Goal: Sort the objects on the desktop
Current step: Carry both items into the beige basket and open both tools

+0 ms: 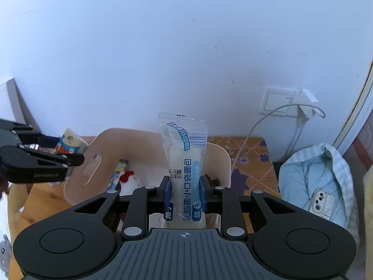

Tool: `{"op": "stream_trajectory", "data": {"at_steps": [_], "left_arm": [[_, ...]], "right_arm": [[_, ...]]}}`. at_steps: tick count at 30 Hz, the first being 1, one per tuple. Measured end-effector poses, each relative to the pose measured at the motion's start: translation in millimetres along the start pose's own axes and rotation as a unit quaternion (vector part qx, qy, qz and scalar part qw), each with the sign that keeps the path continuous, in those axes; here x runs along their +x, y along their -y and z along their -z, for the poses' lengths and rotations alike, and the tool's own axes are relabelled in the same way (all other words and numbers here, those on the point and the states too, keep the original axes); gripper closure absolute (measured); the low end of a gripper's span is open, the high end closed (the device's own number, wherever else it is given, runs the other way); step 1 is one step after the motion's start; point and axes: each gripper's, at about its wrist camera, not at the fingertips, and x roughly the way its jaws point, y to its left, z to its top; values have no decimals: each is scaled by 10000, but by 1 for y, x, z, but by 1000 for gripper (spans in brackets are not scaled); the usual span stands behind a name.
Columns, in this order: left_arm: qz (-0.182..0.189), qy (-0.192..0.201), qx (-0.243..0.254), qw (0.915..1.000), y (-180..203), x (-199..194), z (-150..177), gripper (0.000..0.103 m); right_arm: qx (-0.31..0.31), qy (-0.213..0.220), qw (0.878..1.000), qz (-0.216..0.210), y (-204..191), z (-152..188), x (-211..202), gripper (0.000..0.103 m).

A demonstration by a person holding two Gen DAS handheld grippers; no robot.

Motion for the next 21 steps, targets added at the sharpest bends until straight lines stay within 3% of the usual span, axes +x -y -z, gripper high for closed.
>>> {"op": "stream_trajectory", "data": {"at_steps": [6,14,21], "left_arm": [[-95,-262,-339,9990,4,46,1,57],[52,-978,-457,9941,16,91,11,57],[168,-1147,-199,9931,35,105,22,56]], "right_arm": [[141,-246,9996,70,0,-3,47,80],[351,-763,9961,281,10,7,110,80],[585,-1174,9909,294,14,21,138,80]]}}
